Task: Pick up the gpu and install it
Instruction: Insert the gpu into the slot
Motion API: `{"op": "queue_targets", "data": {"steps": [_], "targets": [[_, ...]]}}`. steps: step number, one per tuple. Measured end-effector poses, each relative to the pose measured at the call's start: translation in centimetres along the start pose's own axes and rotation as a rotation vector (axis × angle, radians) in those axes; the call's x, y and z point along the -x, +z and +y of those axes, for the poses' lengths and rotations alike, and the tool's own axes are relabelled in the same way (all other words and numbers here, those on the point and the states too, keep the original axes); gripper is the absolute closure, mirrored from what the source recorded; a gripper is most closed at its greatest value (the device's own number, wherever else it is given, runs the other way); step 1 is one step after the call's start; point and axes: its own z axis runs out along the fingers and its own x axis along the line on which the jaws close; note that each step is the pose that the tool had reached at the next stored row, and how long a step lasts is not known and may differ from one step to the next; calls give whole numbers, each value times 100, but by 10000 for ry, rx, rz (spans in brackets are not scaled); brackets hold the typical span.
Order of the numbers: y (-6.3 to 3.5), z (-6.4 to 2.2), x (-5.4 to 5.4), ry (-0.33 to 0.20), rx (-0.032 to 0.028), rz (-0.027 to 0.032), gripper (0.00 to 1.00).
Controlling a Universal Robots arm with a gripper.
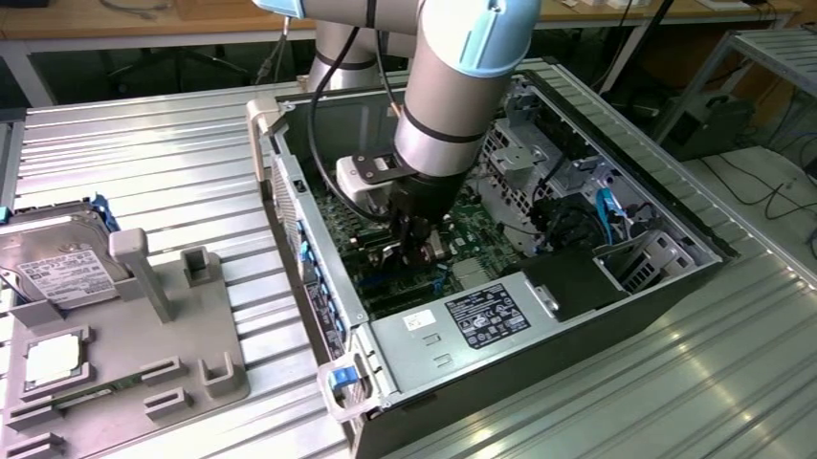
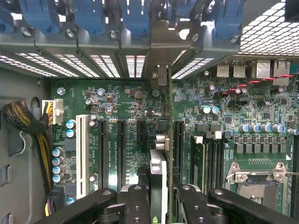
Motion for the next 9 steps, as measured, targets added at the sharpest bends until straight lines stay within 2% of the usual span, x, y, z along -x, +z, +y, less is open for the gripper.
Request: {"op": "queue_targets", "data": {"steps": [2, 8, 9], "targets": [[31, -1, -3, 0, 3, 6, 72], [35, 2, -2, 0, -4, -1, 72], [35, 5, -2, -2, -22, -1, 72]]}}
